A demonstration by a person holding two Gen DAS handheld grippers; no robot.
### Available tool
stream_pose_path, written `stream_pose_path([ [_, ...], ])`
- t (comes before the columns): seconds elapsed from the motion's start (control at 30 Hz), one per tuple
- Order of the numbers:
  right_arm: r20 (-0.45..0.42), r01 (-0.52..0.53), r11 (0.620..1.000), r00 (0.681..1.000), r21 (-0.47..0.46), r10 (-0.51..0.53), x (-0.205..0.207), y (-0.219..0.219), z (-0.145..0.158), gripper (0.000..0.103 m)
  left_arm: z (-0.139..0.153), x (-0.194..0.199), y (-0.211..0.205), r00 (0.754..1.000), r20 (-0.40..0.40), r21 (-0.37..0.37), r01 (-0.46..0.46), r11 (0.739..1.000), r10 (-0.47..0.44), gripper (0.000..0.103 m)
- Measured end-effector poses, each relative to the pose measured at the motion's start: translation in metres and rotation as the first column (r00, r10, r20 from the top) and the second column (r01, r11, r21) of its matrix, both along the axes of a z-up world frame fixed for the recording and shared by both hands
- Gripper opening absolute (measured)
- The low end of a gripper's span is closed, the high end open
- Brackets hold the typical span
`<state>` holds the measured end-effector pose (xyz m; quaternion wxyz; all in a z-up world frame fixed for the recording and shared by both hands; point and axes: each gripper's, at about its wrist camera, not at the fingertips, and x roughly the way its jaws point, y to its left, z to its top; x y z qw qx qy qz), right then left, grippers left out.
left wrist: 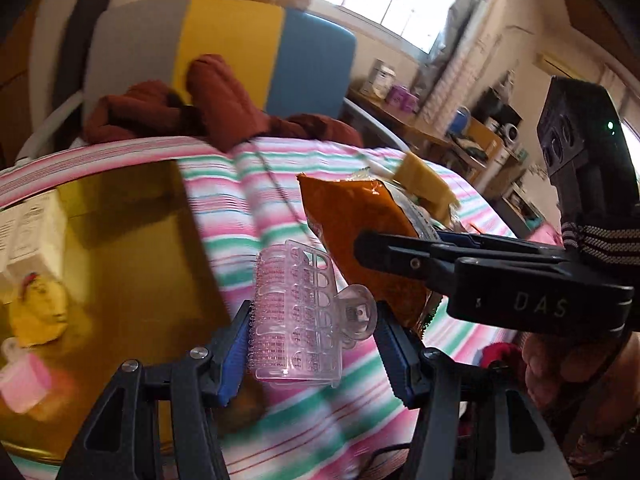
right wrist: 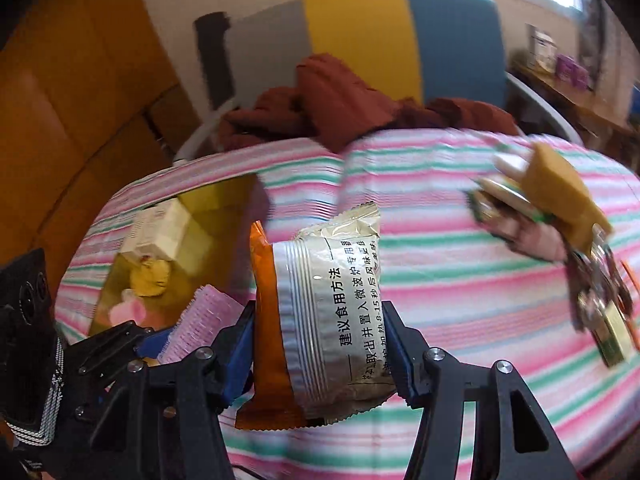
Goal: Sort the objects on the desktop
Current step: 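Carry the roller and snack bag over the gold tray and open both tools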
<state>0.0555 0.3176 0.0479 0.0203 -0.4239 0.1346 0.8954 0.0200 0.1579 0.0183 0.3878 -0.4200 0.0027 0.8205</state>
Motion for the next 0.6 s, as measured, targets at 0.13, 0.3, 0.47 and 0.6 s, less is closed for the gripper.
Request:
stream_pose_path([
  [0.13,-0.012,-0.073,0.997,0.997,0.011,0.073,-0.026,-0.032,0.008,0.058,-0.001,-0.017,-0.026,0.998,0.007,-0.009,-0.065,0.998,0.065,0.059],
  [0.3,0.007,-0.133,0.991,0.991,0.002,0.133,-0.068,-0.064,0.005,0.058,-0.017,-0.041,-0.061,0.984,0.033,-0.051,-0.175,0.983,0.177,0.059],
  [0.47,0.058,-0.158,0.986,0.985,-0.054,0.161,-0.121,-0.092,-0.011,0.058,-0.047,-0.061,-0.086,0.963,0.096,-0.122,-0.24,0.963,0.252,0.059],
  [0.6,0.109,-0.181,0.98,0.976,-0.084,0.189,-0.163,-0.117,-0.027,0.058,-0.063,-0.072,-0.091,0.95,0.104,-0.179,-0.274,0.945,0.296,0.059],
])
